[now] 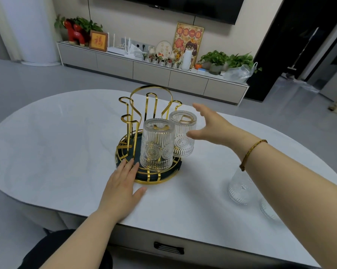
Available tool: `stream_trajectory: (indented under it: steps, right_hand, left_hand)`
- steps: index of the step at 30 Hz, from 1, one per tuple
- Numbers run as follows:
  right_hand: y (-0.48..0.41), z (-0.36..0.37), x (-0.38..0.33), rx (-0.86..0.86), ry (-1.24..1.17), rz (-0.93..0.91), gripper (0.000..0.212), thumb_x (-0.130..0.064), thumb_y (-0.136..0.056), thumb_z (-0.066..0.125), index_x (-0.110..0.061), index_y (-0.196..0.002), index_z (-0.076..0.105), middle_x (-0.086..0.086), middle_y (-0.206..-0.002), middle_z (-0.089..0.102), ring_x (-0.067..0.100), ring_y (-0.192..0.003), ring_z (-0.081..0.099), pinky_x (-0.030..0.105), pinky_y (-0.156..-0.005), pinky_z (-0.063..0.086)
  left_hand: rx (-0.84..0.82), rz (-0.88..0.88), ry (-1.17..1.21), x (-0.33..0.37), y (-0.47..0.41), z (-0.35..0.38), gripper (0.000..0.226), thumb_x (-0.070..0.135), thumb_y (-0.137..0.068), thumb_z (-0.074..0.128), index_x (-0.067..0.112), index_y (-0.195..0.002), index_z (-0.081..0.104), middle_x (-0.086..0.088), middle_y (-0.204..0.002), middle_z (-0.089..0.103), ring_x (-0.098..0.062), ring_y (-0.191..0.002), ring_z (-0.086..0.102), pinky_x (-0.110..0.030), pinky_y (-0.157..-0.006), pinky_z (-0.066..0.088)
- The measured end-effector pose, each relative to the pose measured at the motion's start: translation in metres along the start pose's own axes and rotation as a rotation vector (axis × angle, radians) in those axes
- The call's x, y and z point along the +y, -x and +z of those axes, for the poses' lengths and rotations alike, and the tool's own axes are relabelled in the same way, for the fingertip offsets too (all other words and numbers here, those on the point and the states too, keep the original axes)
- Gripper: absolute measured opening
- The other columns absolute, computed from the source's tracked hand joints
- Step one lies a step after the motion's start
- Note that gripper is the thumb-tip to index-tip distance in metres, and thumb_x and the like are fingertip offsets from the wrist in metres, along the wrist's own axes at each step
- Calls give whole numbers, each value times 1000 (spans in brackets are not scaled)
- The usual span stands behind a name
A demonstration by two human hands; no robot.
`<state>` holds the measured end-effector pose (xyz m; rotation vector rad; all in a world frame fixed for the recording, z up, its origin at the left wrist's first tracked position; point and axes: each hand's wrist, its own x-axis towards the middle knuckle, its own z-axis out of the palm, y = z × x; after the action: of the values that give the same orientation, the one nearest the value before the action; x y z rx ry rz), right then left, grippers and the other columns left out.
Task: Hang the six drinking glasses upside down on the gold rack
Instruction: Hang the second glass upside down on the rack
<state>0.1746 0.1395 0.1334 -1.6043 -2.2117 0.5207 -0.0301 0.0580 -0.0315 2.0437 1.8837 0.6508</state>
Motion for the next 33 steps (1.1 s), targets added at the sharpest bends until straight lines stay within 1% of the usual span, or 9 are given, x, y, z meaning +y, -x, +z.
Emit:
stream_trajectory:
  steps: [6, 8, 12, 16, 18, 22, 24, 28, 33]
  right_hand:
    - [74, -5, 33, 183, -190, 84, 55, -20, -77, 62, -23, -127, 39, -1, -125, 45, 10, -115, 40, 21, -90, 31]
    - [105, 5, 43, 289, -307, 83, 40, -13, -77, 61, -21, -115, 51, -3, -115, 52, 9, -106, 47, 15, -90, 34]
    - [158, 39, 62, 590, -551, 196, 22, -6, -77, 61, -27, -81, 57, -12, -89, 60, 8, -88, 57, -1, -74, 40]
    - [177, 76, 80, 706, -703, 411, 20, -10, -77, 62, -23, -85, 51, -2, -92, 56, 16, -92, 54, 11, -74, 41]
    - [178, 88, 87, 671, -711, 521, 32, -12, -77, 63, -18, -103, 46, 5, -110, 49, 17, -102, 48, 22, -83, 37]
    - [170, 98, 99, 542, -724, 589, 72, -17, -76, 63, -9, -135, 22, 8, -142, 29, 21, -129, 32, 29, -103, 29]
    - [163, 99, 105, 513, -714, 579, 79, -18, -75, 65, -9, -138, 17, 9, -147, 26, 22, -134, 27, 35, -110, 24]
    - [143, 95, 114, 583, -740, 579, 82, -14, -70, 68, -7, -135, 20, 13, -142, 34, 26, -129, 35, 43, -108, 30]
    - [124, 98, 119, 696, -710, 600, 102, -11, -65, 74, -13, -139, 4, 8, -150, 20, 22, -136, 23, 29, -108, 22]
  left_hand:
    - [11, 23, -75, 11, 7, 2, 65, 40, -90, 43, 17, -141, 10, -2, -155, 7, -19, -142, -1, -34, -116, 6]
    - [7, 58, -116, 17, 11, 3, 65, 41, -89, 44, 16, -141, 12, -2, -155, 10, -19, -142, 1, -34, -116, 7]
    - [-55, 155, -158, 31, 21, 12, 67, 41, -88, 45, 15, -141, 14, -4, -154, 10, -19, -142, 3, -34, -116, 4]
    - [-82, 190, -151, 43, 28, 21, 66, 39, -89, 45, 15, -142, 13, -5, -155, 10, -20, -143, 2, -34, -116, 4]
    - [-72, 179, -171, 45, 29, 22, 65, 40, -90, 44, 15, -141, 13, -4, -155, 10, -20, -142, 2, -33, -116, 5]
    - [-62, 172, -170, 45, 29, 23, 63, 40, -90, 44, 15, -141, 17, -5, -154, 11, -21, -142, 3, -34, -116, 5]
    - [-60, 168, -164, 45, 29, 24, 62, 40, -90, 43, 15, -141, 17, -5, -154, 11, -21, -143, 2, -34, -116, 5]
    - [-51, 163, -151, 44, 29, 25, 62, 40, -89, 44, 16, -141, 17, -4, -154, 11, -20, -142, 3, -34, -116, 5]
    - [-45, 172, -136, 41, 29, 26, 62, 39, -89, 46, 17, -140, 20, -3, -154, 13, -19, -142, 4, -33, -115, 5]
